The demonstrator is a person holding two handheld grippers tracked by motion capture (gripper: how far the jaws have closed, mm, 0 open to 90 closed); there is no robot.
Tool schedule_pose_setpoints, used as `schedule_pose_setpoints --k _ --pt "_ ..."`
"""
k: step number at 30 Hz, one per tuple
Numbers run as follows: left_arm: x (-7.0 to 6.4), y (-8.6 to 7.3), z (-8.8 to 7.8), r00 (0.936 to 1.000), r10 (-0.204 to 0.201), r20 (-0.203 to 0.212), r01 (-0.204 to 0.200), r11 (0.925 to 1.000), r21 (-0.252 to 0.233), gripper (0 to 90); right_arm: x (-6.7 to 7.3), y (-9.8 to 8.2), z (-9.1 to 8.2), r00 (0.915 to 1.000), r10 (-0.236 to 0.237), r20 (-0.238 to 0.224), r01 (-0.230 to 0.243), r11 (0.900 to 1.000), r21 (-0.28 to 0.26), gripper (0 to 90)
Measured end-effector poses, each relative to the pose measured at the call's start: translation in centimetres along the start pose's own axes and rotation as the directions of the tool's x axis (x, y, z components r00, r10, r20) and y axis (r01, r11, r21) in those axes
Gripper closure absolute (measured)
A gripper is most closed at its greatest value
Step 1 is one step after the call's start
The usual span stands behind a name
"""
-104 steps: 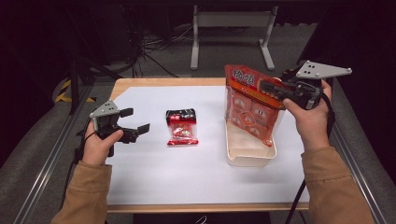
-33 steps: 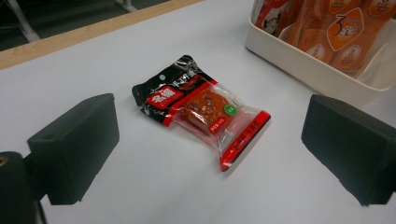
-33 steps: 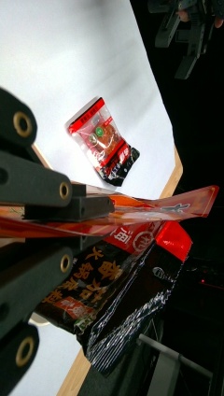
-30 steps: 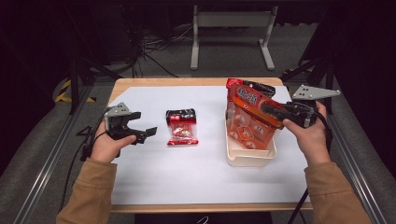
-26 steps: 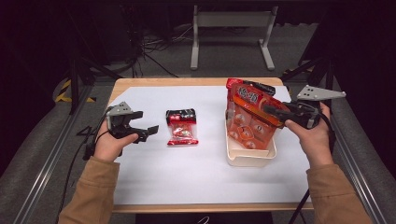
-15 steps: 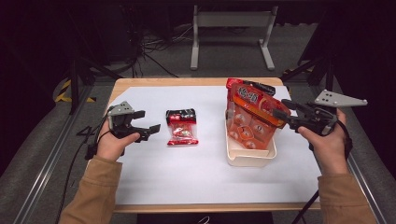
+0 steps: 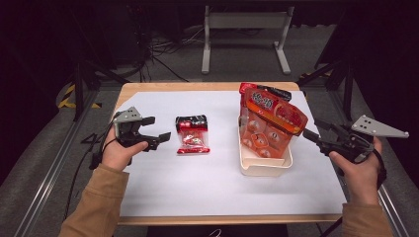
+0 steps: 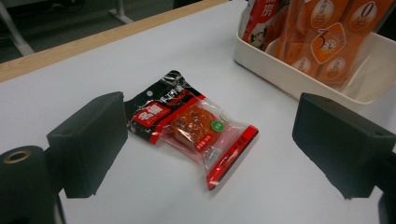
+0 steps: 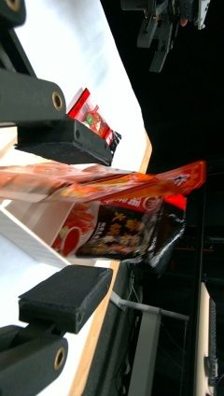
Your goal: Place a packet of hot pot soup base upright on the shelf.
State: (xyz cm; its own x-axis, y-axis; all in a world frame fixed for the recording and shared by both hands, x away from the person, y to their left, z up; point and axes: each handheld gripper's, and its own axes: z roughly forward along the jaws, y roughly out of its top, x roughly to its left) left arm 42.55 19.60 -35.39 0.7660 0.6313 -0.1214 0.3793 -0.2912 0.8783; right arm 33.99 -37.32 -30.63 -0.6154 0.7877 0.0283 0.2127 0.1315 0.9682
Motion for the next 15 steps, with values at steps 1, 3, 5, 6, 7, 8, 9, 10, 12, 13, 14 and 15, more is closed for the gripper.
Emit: schedule_pose_setpoints --k 1,3,5,6,7,8,9,10,12,13,14,15 --pt "0.0 0.0 0.0 1.0 0.0 0.0 0.0 1.0 0.0 11.4 0.0 0.0 0.0 1.0 0.0 0.0 0.0 1.0 0.0 38.1" --pt "0.0 0.3 0.3 0.9999 0.01 -0.011 -0.01 0.9999 0.004 11.3 -0.3 -0.6 -0.1 0.9999 0.009 0.01 -0.009 1.0 0.004 38.1" --pt "-0.1 0.6 0.6 0.9999 0.008 -0.008 -0.008 1.0 -0.005 11.4 -0.5 -0.8 -0.1 0.9999 0.008 0.013 -0.008 1.0 0.017 38.2" --pt "0.0 0.8 0.8 0.9999 0.011 -0.008 -0.011 0.9999 -0.005 11.5 -0.5 -0.9 -0.1 0.9999 0.008 0.015 -0.008 1.0 0.018 38.1" --pt "0.0 1.0 1.0 1.0 0.006 -0.003 -0.006 1.0 -0.004 11.7 -0.6 -1.0 -0.2 0.9999 0.009 0.014 -0.009 1.0 0.015 38.1" --pt "0.0 1.2 1.2 1.0 0.009 -0.005 -0.009 1.0 -0.004 11.8 -0.7 -1.1 -0.2 0.9998 0.013 0.015 -0.013 1.0 0.017 38.1" --pt "0.1 1.3 1.4 0.9998 0.016 -0.008 -0.016 0.9999 -0.002 11.9 -0.8 -1.1 -0.2 0.9997 0.011 0.022 -0.011 1.0 0.022 38.1" --pt "0.1 1.4 1.7 1.0 0.006 -0.006 -0.006 0.9999 -0.009 11.9 -0.9 -1.2 -0.1 0.9997 0.009 0.023 -0.01 1.0 0.019 38.1" --pt "0.3 1.6 2.1 1.0 0.007 -0.005 -0.007 0.9999 -0.012 12.1 -1.0 -1.4 -0.1 0.9996 0.017 0.024 -0.018 0.999 0.028 38.0" --pt "0.5 1.7 2.2 1.0 0.001 -0.007 -0.001 0.9999 -0.016 12.1 -1.0 -1.5 0.0 0.9995 0.018 0.025 -0.019 0.999 0.031 37.9" --pt "0.7 1.8 2.5 1.0 -0.003 -0.009 0.003 0.9998 -0.018 12.1 -1.1 -1.6 0.1 0.9995 0.017 0.028 -0.018 0.999 0.033 37.7" --pt "0.9 1.9 2.7 0.9999 -0.006 -0.013 0.006 0.9998 -0.018 12.1 -1.2 -1.7 0.1 0.9994 0.02 0.029 -0.021 0.999 0.035 37.5"
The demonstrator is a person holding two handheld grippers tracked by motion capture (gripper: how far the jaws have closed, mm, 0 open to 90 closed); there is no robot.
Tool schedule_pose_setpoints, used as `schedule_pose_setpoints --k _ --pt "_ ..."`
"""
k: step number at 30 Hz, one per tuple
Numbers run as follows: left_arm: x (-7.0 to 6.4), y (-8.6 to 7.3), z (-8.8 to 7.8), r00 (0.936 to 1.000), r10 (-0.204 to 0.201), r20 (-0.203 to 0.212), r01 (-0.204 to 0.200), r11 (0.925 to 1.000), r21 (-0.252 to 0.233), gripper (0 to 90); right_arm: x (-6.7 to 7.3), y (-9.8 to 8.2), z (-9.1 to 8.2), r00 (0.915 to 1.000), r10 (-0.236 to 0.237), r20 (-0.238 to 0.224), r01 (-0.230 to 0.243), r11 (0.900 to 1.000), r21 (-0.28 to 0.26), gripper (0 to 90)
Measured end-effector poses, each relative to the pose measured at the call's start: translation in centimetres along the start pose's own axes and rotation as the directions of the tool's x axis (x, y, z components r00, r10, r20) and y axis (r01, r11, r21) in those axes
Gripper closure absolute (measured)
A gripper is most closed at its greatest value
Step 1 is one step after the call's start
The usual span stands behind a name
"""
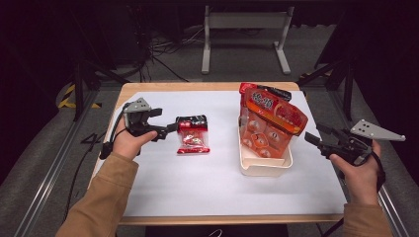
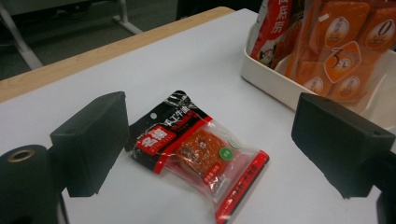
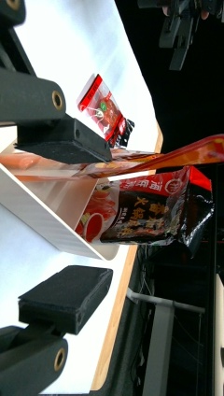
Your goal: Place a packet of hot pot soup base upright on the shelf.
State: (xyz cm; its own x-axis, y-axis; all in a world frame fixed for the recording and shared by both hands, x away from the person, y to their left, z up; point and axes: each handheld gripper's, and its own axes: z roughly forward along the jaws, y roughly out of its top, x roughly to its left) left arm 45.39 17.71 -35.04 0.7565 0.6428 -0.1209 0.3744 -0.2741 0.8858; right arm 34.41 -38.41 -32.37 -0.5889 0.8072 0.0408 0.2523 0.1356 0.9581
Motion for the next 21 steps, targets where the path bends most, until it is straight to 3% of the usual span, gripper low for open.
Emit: schedule_pose_setpoints --k 9,21 --pt "1.6 0.5 1.6 0.9994 -0.034 0.004 0.034 0.9994 0.002 16.9 -0.6 -0.8 0.8 0.9997 0.022 -0.005 -0.022 1.0 0.021 37.1" --pt "3.3 2.0 4.9 0.9999 0.007 0.008 -0.007 0.9993 0.038 17.7 -1.6 -2.1 1.3 0.9993 0.028 0.025 -0.029 0.998 0.057 37.4"
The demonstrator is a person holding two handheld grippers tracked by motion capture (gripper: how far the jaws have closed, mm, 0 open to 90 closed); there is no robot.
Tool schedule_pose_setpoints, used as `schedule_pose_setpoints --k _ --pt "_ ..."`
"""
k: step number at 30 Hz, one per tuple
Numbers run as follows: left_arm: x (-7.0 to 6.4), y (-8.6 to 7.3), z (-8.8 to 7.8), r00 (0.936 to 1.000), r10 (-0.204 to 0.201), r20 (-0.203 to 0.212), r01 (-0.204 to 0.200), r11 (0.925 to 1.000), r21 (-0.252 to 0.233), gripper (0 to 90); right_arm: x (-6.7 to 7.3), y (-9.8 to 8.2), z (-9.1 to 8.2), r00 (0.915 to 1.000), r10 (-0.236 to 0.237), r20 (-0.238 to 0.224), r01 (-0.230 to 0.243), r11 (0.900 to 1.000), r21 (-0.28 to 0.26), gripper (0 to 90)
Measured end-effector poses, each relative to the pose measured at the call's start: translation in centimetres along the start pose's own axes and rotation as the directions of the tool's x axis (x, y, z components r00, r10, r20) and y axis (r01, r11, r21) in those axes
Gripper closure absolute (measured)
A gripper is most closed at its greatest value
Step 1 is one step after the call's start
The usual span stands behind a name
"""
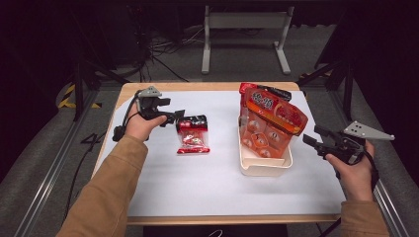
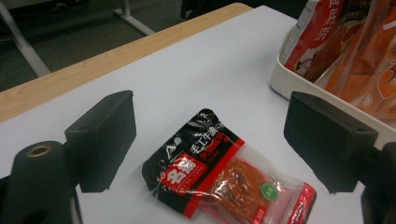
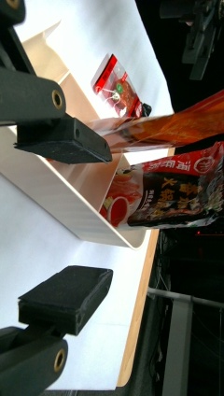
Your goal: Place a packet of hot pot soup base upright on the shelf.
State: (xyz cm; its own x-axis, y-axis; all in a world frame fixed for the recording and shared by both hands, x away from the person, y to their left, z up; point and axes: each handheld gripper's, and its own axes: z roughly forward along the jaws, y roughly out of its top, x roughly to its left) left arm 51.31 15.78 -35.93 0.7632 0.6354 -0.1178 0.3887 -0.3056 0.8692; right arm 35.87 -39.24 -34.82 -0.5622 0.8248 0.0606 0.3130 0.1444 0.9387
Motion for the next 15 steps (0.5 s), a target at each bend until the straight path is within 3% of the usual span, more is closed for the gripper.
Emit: schedule_pose_setpoints --k 5,7,15 --pt "0.3 0.2 0.9 1.0 0.008 0.003 -0.008 1.0 0.0 18.3 -0.1 -0.2 0.1 1.0 0.003 -0.002 -0.003 1.0 0.0 37.5" --pt "0.5 0.2 1.3 0.9999 -0.003 0.011 0.004 1.0 -0.004 19.2 -0.1 -0.2 0.2 1.0 0.003 -0.006 -0.003 1.0 0.001 37.5" --pt "1.6 -0.8 3.5 0.999 -0.04 -0.022 0.041 0.9984 0.039 21.3 -0.2 -0.3 0.3 0.9999 0.006 -0.009 -0.006 1.0 0.005 37.5"
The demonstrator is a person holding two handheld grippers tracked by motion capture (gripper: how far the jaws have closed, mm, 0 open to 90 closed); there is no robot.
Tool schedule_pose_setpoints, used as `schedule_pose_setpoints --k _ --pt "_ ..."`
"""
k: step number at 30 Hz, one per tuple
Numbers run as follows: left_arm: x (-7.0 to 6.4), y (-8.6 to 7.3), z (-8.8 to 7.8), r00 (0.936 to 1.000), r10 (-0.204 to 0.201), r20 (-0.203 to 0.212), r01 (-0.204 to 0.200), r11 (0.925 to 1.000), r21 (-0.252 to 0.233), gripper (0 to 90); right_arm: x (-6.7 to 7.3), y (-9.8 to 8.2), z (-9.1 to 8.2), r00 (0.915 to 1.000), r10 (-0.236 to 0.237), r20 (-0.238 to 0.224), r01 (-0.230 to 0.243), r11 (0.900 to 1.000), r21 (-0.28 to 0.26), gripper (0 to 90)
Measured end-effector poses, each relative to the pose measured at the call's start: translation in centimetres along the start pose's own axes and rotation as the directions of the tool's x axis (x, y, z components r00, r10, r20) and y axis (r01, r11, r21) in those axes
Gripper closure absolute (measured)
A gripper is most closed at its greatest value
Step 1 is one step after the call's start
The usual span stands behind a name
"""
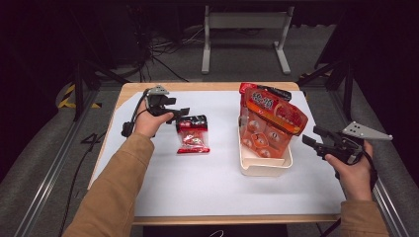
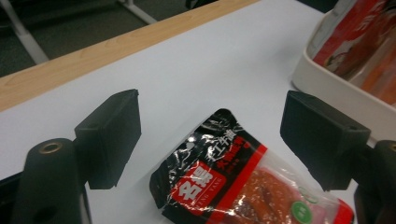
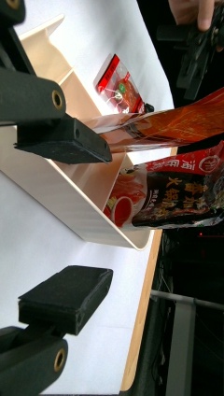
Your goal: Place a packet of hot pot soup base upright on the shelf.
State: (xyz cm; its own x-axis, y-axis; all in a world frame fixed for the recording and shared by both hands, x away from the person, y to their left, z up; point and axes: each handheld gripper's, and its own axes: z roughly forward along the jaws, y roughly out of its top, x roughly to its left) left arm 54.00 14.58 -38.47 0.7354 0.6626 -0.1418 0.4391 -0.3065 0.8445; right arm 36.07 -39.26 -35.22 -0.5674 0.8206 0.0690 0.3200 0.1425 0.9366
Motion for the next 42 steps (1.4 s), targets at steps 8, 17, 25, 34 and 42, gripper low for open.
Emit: schedule_pose_setpoints --k 8,17,25,34,42 --pt "1.4 -1.4 1.7 0.9987 -0.044 -0.025 0.045 0.9985 0.031 25.3 0.0 -0.1 0.2 1.0 0.0 -0.005 0.0 1.0 0.005 37.2" --pt "1.9 -2.7 3.1 0.9969 -0.07 -0.036 0.073 0.992 0.103 31.4 -0.1 -0.3 0.4 1.0 0.003 -0.01 -0.003 1.0 0.012 36.9" --pt "2.2 -3.5 3.7 0.993 -0.118 -0.004 0.118 0.9845 0.13 32.6 -0.1 -0.3 0.5 0.9999 0.004 -0.011 -0.004 1.0 0.014 36.6" --pt "2.7 -4.6 4.1 0.9882 -0.153 0.003 0.151 0.9766 0.154 32.9 0.1 -0.4 0.6 0.9999 -0.001 -0.015 0.002 1.0 0.016 36.0" --pt "2.5 -4.9 4.3 0.9906 -0.135 0.019 0.131 0.9782 0.162 38.5 0.2 -0.4 0.8 0.9998 -0.004 -0.02 0.005 1.0 0.019 35.8"
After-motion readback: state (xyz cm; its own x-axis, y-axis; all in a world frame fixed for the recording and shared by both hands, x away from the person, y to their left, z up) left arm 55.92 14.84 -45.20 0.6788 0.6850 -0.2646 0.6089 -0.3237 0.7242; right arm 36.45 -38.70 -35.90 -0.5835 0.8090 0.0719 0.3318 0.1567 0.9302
